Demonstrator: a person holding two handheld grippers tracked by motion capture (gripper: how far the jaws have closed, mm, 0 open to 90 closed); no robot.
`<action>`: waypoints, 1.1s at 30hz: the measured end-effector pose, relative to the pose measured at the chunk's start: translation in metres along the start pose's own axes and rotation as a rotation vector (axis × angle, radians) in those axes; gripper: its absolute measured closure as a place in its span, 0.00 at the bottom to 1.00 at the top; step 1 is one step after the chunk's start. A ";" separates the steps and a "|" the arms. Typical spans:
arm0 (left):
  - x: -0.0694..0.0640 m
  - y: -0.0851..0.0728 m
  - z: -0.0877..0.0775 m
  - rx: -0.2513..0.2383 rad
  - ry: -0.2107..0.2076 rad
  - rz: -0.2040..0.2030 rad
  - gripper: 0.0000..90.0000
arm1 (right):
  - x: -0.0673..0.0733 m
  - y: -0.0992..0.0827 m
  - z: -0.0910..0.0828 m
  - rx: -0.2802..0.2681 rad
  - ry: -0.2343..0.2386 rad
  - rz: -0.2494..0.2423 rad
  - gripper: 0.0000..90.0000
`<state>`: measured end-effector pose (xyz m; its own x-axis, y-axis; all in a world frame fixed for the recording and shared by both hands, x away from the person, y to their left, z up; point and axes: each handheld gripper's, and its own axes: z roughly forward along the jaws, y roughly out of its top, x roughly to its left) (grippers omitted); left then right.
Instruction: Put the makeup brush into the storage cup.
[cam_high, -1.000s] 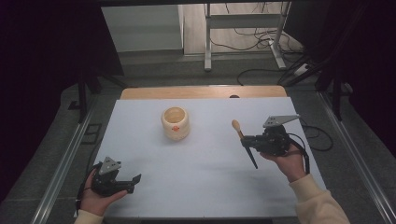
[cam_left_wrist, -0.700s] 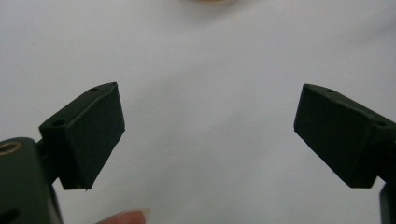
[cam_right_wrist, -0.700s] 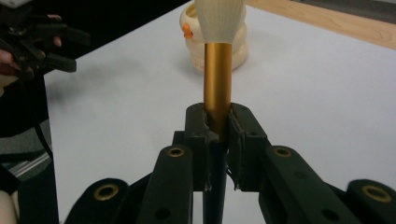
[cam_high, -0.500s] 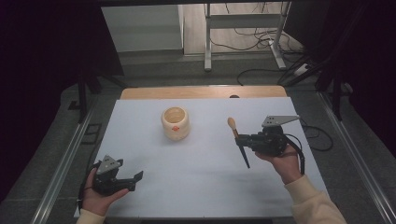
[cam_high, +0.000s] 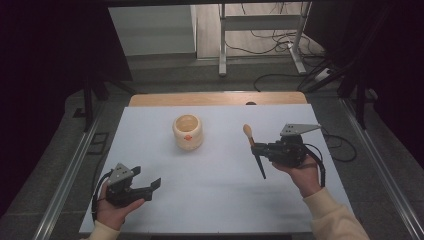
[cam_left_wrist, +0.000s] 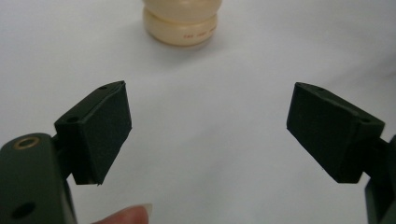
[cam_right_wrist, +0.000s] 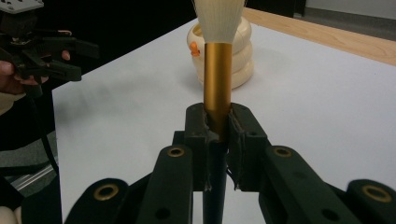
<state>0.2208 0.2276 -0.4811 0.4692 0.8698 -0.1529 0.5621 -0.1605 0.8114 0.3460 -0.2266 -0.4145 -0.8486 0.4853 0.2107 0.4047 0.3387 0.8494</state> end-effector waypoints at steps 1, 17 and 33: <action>0.000 0.000 0.000 0.000 0.000 0.000 0.17 | 0.000 0.000 0.000 -0.001 -0.001 0.000 0.88; -0.028 0.018 0.030 0.011 -0.073 0.013 0.17 | 0.000 0.000 -0.001 -0.027 -0.001 -0.012 0.88; -0.033 0.022 0.036 0.013 -0.089 0.014 0.17 | -0.001 -0.004 0.004 -0.105 0.012 0.067 0.88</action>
<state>0.2418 0.1791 -0.4786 0.5353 0.8227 -0.1916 0.5634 -0.1787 0.8066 0.3463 -0.2248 -0.4201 -0.8251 0.4941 0.2739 0.4231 0.2190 0.8792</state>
